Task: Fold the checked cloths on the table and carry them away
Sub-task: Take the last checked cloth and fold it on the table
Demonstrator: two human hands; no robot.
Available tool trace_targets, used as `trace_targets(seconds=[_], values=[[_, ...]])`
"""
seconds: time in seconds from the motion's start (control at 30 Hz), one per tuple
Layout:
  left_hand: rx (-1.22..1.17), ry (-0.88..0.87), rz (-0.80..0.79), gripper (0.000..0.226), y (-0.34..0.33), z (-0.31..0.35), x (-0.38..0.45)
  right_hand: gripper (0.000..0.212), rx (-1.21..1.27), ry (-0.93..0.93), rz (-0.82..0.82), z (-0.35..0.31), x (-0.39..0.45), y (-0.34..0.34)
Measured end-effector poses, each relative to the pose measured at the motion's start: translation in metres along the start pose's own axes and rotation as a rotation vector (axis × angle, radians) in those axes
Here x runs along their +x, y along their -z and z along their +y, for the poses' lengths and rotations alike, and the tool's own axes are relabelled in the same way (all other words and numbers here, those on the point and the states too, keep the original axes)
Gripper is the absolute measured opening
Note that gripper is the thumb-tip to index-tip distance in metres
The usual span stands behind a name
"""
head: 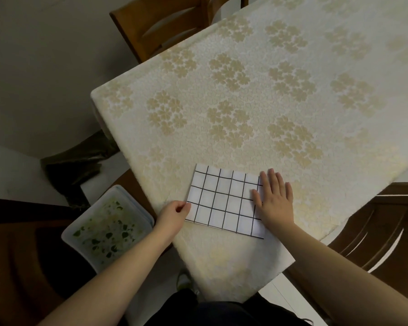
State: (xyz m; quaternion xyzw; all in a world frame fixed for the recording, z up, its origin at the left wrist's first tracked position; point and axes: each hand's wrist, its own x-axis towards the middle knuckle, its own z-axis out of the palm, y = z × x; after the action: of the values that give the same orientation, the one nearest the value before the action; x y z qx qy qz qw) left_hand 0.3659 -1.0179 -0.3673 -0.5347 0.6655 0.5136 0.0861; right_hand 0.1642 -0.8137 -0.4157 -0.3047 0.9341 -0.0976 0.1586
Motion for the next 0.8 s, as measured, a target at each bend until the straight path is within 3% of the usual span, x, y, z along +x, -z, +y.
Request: trace_targets(seconds=[0.17, 0.27, 0.47, 0.63, 0.8], values=[[-0.174, -0.029, 0.047, 0.026, 0.001, -0.010, -0.001, 0.045, 0.206, -0.007, 0.113, -0.015, 0.033, 0.018], [-0.271, -0.041, 0.001, 0.025, -0.003, -0.013, -0.005, 0.034, 0.185, 0.043, -0.035, -0.033, 0.062, 0.032], [-0.110, -0.086, 0.041, 0.022, -0.001, -0.016, 0.004, 0.035, 0.113, 0.094, -0.362, -0.060, 0.093, 0.052], [0.068, -0.199, 0.089, 0.012, 0.008, -0.011, 0.010, 0.030, 0.063, 0.121, -0.495, -0.071, 0.104, 0.059], [-0.008, -0.270, 0.122, 0.013, 0.020, -0.003, 0.019, 0.031, 0.322, 0.098, -0.533, -0.070, 0.101, 0.062]])
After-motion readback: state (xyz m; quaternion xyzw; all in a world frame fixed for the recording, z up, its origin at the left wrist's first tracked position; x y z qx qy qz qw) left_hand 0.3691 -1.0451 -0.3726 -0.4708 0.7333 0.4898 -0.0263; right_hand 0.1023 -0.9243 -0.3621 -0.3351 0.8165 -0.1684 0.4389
